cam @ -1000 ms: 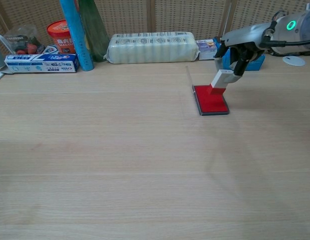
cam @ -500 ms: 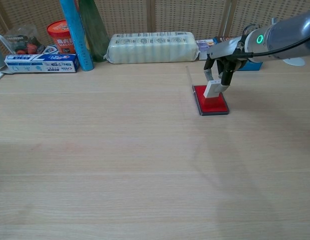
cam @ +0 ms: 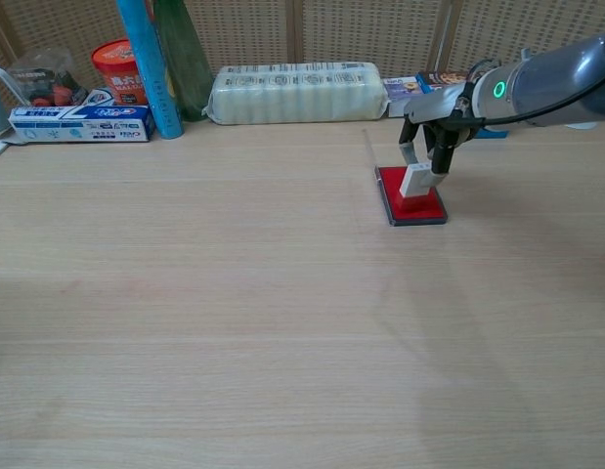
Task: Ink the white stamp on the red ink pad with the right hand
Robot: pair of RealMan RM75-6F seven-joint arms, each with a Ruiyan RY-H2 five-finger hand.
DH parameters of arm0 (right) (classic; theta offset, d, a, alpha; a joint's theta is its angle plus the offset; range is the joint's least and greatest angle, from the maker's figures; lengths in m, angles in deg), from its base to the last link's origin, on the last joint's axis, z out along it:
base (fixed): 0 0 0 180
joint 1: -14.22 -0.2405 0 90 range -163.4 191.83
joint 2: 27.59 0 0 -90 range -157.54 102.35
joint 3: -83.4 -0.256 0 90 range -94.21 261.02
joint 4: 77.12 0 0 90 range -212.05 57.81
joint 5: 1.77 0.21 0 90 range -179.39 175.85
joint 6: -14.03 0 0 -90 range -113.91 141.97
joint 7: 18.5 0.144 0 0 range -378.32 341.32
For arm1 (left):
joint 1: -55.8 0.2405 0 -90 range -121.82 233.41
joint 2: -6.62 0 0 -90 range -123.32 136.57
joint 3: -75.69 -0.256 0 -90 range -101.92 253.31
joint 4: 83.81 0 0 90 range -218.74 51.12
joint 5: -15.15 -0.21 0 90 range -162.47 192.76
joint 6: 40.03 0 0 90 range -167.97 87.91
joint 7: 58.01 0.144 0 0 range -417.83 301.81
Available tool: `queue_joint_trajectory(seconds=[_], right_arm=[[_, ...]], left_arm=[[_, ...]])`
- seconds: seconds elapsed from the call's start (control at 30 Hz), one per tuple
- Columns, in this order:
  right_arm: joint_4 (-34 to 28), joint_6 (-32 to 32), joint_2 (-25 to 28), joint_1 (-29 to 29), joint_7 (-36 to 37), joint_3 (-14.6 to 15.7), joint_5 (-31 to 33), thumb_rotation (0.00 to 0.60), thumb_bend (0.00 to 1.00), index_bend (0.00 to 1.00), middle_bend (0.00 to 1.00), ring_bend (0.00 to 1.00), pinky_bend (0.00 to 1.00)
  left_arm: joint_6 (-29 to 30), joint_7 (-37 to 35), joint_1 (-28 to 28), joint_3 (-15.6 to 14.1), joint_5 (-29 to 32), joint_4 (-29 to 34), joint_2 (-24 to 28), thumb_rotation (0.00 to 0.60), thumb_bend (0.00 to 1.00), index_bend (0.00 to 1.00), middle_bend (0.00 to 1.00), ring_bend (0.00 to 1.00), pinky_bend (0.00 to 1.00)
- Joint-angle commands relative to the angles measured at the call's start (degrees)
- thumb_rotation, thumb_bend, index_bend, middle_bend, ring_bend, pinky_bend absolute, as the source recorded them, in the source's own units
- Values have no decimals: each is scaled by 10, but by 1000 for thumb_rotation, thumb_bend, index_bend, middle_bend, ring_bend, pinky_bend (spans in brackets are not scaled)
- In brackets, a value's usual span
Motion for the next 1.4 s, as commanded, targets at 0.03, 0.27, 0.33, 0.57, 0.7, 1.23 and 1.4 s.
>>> queue_joint_trajectory(seconds=[0.03,0.27,0.33,0.57,0.7,1.23,1.4], right_arm=[[4,-1,-4,-3,-2,2,3,600,442,695,1000,1000,1000],[13,-2,-14,-8,-10,9,13,600,442,695,1000,1000,1000],[17,-3,-17,-9,-13,12,16,600,442,695,1000,1000,1000],[26,-3,-27,-13,-20,17,24,600,442,697,1000,1000,1000],[34,-2,-34,-14,-25,20,29,600,442,699,1000,1000,1000],[45,-1,-43,-16,-36,23,45,600,442,701,1000,1000,1000],[-9,-29,3,-8,-24,12,34,600,442,701,1000,1000,1000]], left_arm=[[0,-1,0,0,0,-1,0,35,162,378,436,351,174],[-2,-5,1,0,1,-6,0,38,162,378,436,351,174],[-3,-6,1,-1,1,-7,-1,38,162,378,436,351,174],[-3,-8,1,0,2,-10,-1,37,161,378,436,351,174],[-4,-9,1,0,2,-12,-2,38,162,378,436,351,175],[-6,-13,1,0,3,-17,-2,38,162,378,435,351,174],[-6,-14,-2,1,-2,-15,-3,34,162,378,436,351,174]])
